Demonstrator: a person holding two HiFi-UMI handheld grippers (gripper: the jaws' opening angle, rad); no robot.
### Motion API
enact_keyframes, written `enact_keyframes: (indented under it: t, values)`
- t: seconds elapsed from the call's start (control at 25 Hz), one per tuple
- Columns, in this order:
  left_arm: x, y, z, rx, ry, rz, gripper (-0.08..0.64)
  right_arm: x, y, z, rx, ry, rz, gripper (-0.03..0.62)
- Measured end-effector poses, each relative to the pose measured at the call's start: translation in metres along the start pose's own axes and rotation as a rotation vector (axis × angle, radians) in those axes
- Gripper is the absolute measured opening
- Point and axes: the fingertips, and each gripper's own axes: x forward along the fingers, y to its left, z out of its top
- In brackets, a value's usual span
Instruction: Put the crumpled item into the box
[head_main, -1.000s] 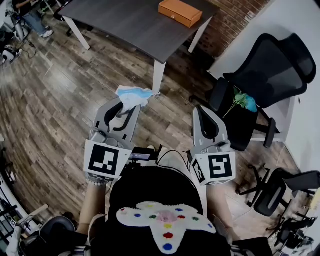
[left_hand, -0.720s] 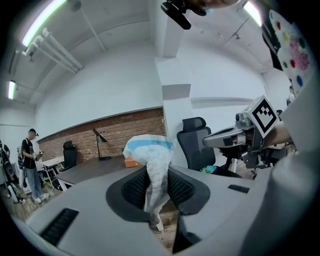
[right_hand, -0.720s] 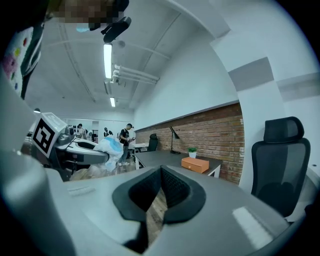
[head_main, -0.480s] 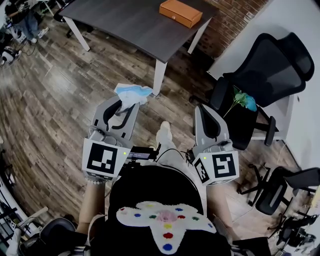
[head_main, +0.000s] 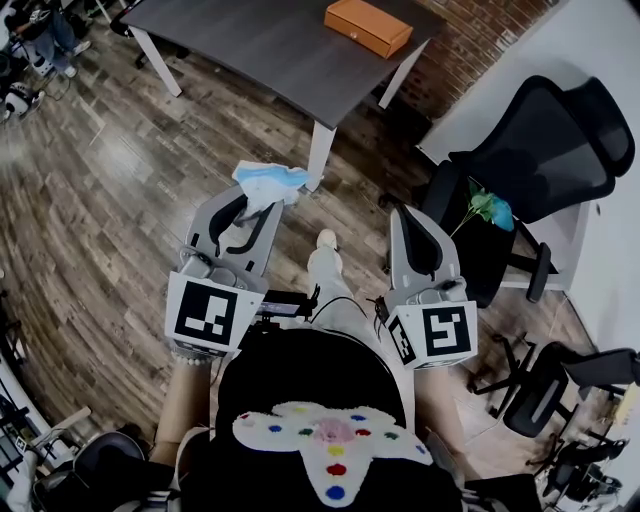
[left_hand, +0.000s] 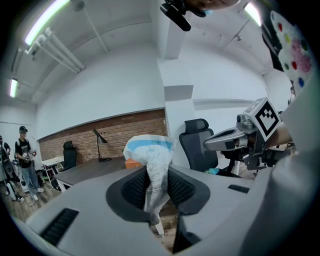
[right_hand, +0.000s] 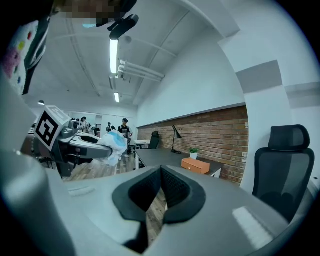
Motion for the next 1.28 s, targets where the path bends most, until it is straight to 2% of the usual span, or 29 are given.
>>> enact_keyframes:
  t: [0.32,0.56,1.28]
  values:
    - [0.015,0.004,-0.006,0.001,-0.006,0.014,0.081,0.015,-0.003,-0.010,-0.036,0.003,0.026,-0.005]
    - [0.081,0.028,0.005,-0.001,0.030,0.021,0.081,0.071,-0.052,-0.005,-0.017,0.026,0.040,-0.005]
    - [0.195,0.091,0.032,-0.030,0.049,0.131,0.081,0.201,-0.131,0.011,-0.017,0.028,0.157,-0.005]
